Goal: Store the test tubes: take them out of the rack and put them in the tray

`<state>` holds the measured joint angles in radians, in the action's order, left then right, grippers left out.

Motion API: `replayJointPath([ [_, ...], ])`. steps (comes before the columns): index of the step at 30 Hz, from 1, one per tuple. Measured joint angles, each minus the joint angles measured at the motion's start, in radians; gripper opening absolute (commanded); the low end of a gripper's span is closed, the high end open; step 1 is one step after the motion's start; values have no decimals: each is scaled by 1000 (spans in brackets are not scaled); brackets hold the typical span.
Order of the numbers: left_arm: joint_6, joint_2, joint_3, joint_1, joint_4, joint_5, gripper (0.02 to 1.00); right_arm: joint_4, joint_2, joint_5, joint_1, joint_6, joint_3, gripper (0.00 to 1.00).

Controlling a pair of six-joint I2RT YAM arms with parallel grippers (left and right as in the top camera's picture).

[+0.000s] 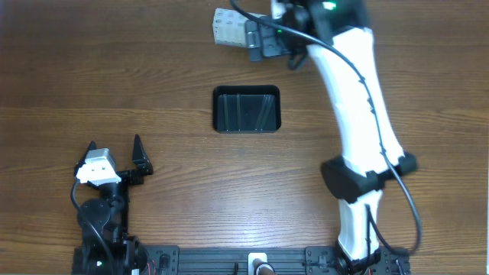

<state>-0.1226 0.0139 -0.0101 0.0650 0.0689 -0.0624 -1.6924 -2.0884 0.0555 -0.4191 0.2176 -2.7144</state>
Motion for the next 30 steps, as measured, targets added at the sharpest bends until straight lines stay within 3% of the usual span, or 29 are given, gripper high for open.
replayJointPath([
  [12, 0, 0, 0, 0, 0, 0, 998, 4, 483, 84, 91, -45, 504, 993],
  [16, 0, 0, 0, 0, 0, 0, 998, 105, 638, 113, 122, -47, 729, 991],
  [22, 0, 0, 0, 0, 0, 0, 998, 404, 879, 132, 159, -50, 1107, 991],
  [30, 0, 0, 0, 0, 0, 0, 998, 968, 1111, 129, 169, -122, 1574, 993],
])
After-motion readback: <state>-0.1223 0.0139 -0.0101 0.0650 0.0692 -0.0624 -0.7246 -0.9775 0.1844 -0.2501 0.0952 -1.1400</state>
